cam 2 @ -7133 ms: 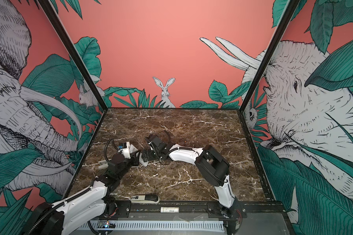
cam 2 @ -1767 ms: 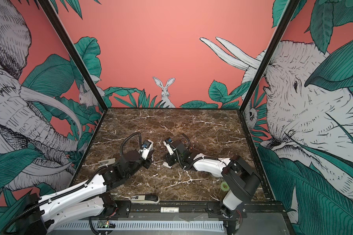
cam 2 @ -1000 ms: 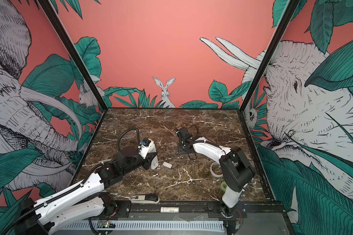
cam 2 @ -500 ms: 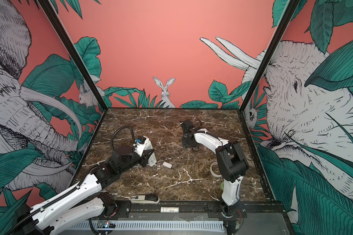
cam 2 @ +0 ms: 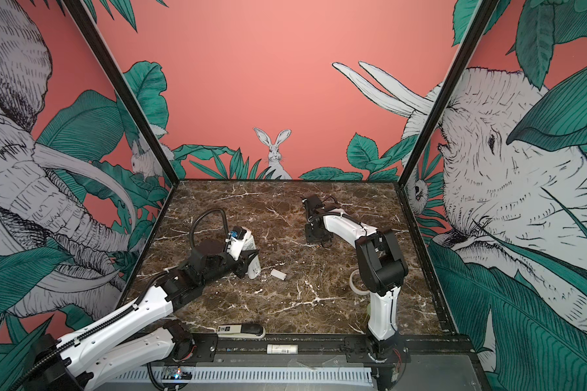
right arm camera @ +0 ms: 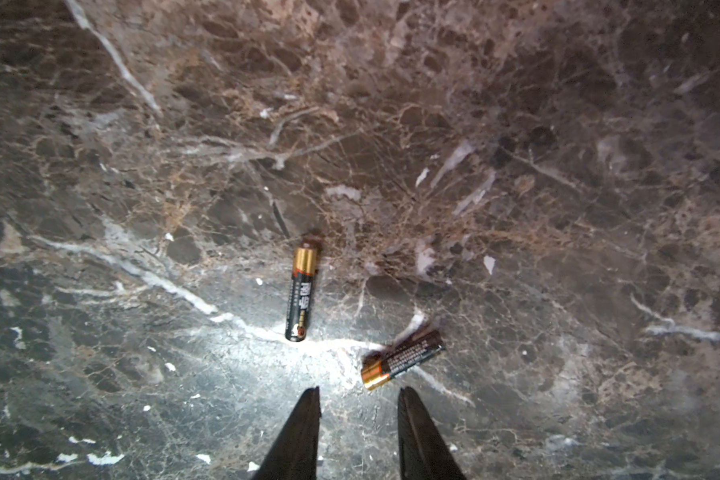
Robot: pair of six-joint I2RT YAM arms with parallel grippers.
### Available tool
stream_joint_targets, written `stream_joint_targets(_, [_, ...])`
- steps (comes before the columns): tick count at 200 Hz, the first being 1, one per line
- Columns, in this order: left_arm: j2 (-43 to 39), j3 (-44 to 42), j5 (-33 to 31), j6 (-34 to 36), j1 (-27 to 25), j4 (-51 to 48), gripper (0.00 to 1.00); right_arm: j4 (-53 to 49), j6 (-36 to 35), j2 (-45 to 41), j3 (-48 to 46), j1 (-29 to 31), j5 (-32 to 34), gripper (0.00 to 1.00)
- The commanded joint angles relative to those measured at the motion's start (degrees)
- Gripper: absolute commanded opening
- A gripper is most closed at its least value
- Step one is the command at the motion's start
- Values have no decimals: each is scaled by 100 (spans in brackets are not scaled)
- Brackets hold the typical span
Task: Load the batteries into the remote control
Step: 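Lower the right gripper and grasp one AA battery upright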
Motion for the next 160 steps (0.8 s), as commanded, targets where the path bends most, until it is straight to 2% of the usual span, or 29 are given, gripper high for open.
stream_joint_targets(1, [24,235,166,72,60,157,0,-193,69,-110,-85,-88,20,33])
stream_joint_targets(160, [-4,220,248,45,126,184,0,94,455,194,-379,-231,-203,35])
